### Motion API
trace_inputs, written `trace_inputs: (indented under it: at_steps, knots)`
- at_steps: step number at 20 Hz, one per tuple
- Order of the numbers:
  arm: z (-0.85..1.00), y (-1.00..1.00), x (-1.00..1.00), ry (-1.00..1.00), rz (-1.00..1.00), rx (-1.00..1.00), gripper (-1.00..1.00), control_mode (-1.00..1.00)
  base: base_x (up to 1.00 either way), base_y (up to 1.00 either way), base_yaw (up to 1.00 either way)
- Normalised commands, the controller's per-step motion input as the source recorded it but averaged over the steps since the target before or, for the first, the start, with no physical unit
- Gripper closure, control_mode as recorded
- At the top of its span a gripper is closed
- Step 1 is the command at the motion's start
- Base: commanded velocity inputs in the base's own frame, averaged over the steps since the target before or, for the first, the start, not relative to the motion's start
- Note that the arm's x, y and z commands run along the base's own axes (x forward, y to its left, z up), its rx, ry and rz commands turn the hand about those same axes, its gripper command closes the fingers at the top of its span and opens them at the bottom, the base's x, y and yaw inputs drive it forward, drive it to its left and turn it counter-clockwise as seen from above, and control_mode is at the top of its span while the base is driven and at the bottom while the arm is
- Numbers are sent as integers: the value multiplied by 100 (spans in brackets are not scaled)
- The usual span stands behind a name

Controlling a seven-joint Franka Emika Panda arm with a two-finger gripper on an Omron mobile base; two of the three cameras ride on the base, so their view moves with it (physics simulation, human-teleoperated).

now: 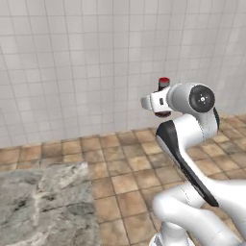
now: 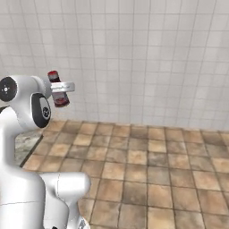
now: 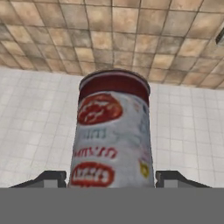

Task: Move the hot dog bun to the plate on the dining table and place the condiment next to that plate. Then navigate to the fridge and take the sausage and place it on the plate as well.

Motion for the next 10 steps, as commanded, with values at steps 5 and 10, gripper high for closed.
trace_inputs:
  at_steps: [5, 10]
  knots:
    - [0, 0, 0, 0, 0, 0, 100, 100, 100, -19, 10]
    - [0, 0, 0, 0, 0, 0, 100, 100, 100, -28, 17]
